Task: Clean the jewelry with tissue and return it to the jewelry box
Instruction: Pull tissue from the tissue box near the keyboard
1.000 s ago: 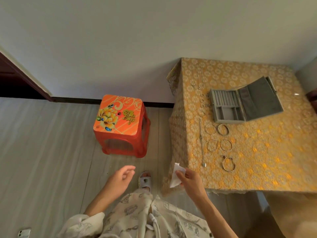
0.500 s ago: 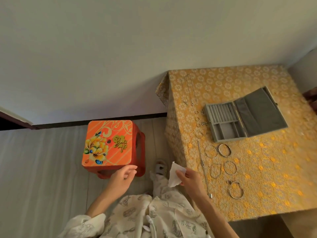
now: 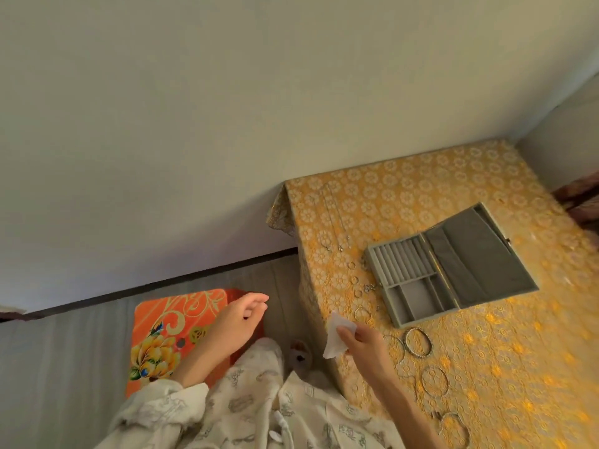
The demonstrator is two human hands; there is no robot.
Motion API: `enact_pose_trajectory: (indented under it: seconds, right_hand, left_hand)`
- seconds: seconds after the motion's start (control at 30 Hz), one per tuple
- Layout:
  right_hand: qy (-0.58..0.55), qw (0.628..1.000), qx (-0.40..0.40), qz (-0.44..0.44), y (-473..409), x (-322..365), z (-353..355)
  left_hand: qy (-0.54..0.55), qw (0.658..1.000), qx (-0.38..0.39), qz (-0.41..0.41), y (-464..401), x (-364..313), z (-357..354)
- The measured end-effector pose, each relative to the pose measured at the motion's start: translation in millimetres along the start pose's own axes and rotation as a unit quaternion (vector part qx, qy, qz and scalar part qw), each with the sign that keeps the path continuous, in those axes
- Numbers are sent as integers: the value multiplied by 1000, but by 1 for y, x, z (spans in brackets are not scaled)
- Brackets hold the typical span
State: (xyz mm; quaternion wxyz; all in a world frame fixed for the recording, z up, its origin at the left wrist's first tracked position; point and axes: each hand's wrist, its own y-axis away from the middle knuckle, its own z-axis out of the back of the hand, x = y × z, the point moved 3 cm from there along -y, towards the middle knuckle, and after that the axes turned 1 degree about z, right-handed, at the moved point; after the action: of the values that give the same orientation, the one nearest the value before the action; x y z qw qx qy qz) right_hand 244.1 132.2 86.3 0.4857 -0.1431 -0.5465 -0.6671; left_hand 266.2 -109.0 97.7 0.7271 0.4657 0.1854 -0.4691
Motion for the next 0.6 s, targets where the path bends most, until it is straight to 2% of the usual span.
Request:
enact_pose_trajectory:
  seconds: [0.2, 0.33, 0.6]
  right_hand:
    - [-28, 999, -19, -15, -13, 17, 10]
    - [-34, 998, -39, -27, -21, 20, 13]
    - [-96, 983, -134, -87, -43, 25, 22]
  left_hand:
    - [-38, 999, 19, -25, -33, -20, 9]
    - [-42, 998, 46, -11, -49, -15, 11]
    - [-86, 984, 151, -40, -120, -33, 8]
